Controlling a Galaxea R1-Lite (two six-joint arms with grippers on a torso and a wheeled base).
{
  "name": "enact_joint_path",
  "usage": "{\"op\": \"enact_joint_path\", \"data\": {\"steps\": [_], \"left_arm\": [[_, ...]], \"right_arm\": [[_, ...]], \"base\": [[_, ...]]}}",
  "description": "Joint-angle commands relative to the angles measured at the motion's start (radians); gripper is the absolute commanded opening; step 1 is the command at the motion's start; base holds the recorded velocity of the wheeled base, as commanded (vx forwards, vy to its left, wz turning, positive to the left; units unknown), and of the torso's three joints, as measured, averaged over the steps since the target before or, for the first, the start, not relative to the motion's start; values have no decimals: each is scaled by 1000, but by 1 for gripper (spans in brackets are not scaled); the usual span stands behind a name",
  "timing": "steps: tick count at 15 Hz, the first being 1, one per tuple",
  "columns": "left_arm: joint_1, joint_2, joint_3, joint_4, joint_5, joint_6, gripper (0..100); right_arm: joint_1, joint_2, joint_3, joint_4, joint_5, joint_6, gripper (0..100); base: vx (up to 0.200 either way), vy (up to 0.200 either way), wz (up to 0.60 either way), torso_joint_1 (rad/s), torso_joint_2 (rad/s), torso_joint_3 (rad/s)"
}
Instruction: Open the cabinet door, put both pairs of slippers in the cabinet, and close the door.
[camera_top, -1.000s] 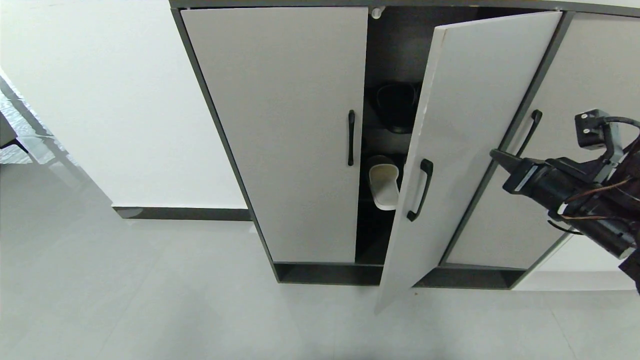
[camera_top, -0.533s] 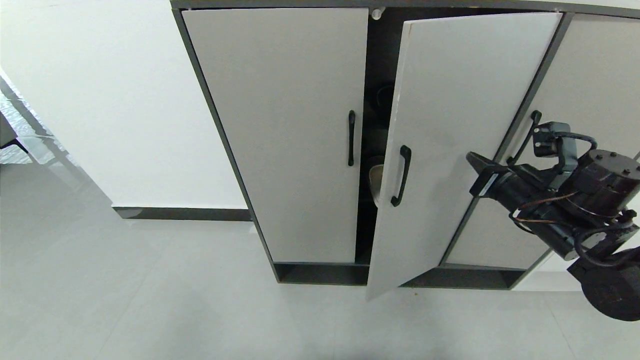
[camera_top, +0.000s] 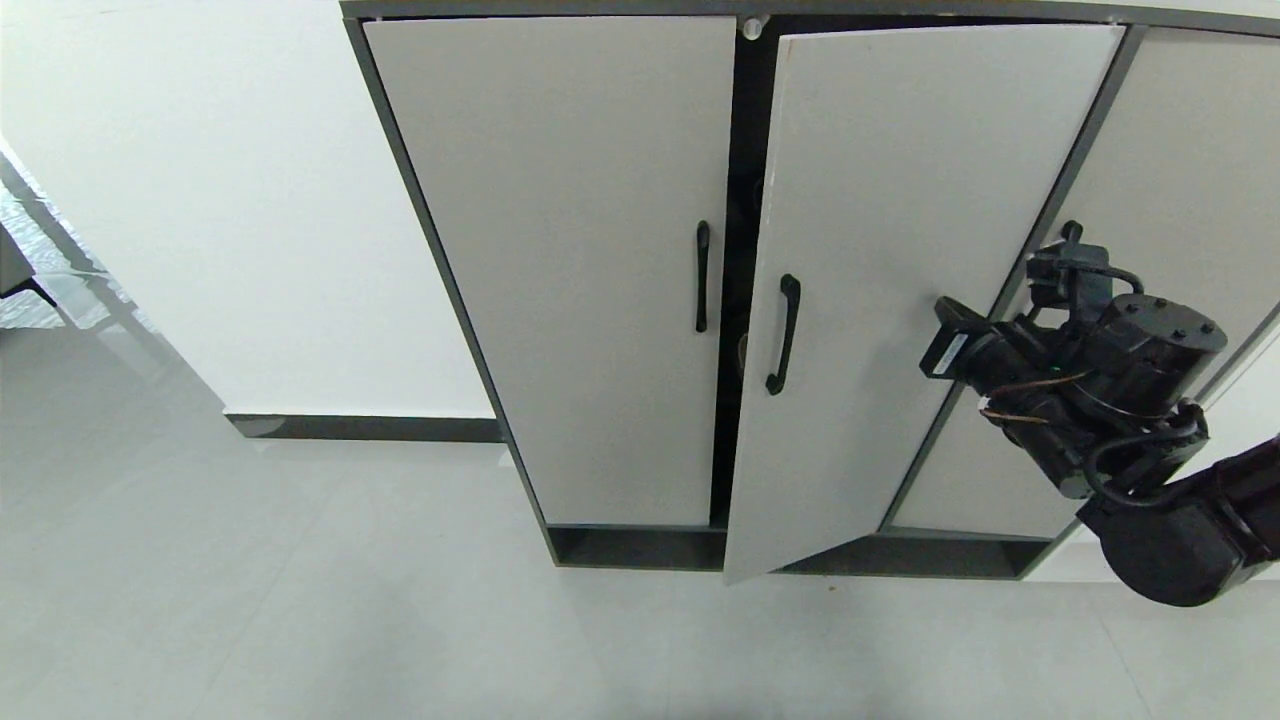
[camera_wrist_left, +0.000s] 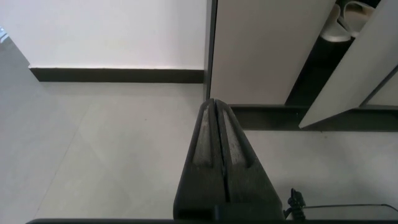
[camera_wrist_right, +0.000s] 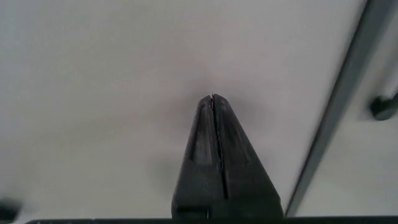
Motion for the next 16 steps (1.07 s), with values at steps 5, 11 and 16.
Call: {"op": "enact_joint_path", "data": {"steps": [5, 11, 16], "left_arm": [[1, 1, 0, -1, 0, 0, 0], [1, 1, 0, -1, 1, 0, 0], [1, 1, 0, 1, 0, 0, 0]], "right_arm": [[21, 82, -89, 0, -41, 1, 0], [21, 82, -95, 1, -58, -1, 0], [19, 97, -139, 4, -104, -21, 0]], "base": [[0, 0, 0, 0, 0, 0], [0, 0, 0, 0, 0, 0], [0, 0, 0, 0, 0, 0]]}}
